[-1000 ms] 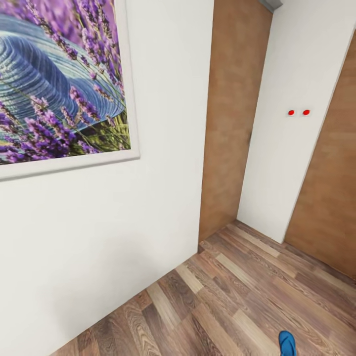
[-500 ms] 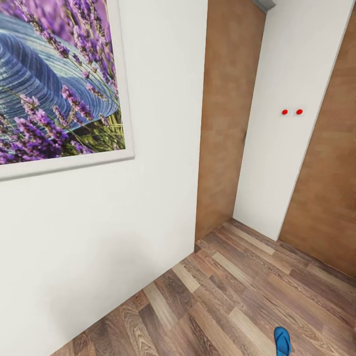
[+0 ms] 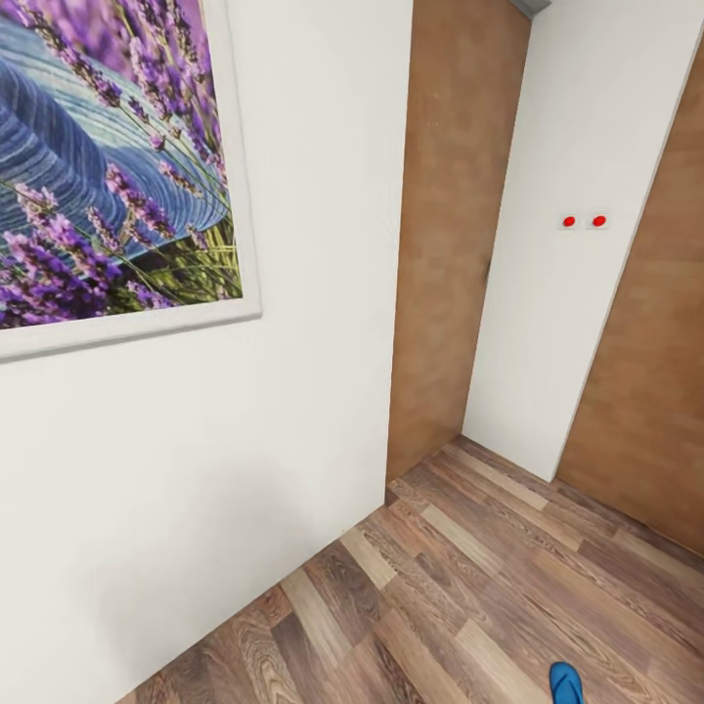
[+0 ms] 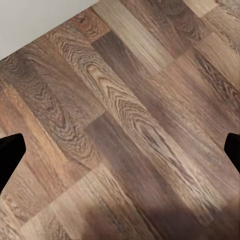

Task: In the bedroom, move the book from the bed onto either nightstand, and place the two sandals side by side next to the bed.

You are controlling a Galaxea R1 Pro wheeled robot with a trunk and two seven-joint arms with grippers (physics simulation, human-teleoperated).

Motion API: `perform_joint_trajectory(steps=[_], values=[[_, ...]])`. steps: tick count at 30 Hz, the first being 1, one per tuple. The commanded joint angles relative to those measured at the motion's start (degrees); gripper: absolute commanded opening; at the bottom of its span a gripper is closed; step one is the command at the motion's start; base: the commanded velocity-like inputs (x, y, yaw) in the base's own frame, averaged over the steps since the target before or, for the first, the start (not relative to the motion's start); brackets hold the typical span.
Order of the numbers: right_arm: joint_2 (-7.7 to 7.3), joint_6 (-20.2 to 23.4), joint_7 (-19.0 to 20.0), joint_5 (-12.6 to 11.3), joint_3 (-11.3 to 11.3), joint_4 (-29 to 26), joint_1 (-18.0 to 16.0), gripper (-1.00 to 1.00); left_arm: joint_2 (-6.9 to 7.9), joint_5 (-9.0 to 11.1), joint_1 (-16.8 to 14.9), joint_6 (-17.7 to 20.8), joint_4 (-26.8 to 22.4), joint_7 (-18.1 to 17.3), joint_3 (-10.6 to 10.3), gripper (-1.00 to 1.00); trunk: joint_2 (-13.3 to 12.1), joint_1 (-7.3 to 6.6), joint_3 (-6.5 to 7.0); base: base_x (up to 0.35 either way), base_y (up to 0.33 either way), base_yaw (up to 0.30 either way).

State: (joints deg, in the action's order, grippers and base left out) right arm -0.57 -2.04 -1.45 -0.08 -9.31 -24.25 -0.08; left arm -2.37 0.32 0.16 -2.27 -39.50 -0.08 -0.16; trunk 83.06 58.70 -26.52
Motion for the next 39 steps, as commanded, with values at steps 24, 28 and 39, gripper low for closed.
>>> perform_joint_trajectory(steps=[24,28,39], values=[[0.04,-0.2,0.0,0.1,0.0,0.0,0.0,1.00,0.00,0.0,0.0,-0.1,0.0,0.0,-0.1,1.00,0.0,0.03,-0.04,0.207,0.000,-0.090],[0.04,-0.2,0.0,0.1,0.0,0.0,0.0,1.00,0.00,0.0,0.0,-0.1,0.0,-0.1,-0.1,1.00,0.0,0.03,-0.04,0.006,0.000,-0.291],[0.04,-0.1,0.0,0.1,0.0,0.0,0.0,1.00,0.00,0.0,0.0,-0.1,0.0,0.0,0.0,1.00,0.0,0.03,-0.04,0.001,0.000,-0.294]])
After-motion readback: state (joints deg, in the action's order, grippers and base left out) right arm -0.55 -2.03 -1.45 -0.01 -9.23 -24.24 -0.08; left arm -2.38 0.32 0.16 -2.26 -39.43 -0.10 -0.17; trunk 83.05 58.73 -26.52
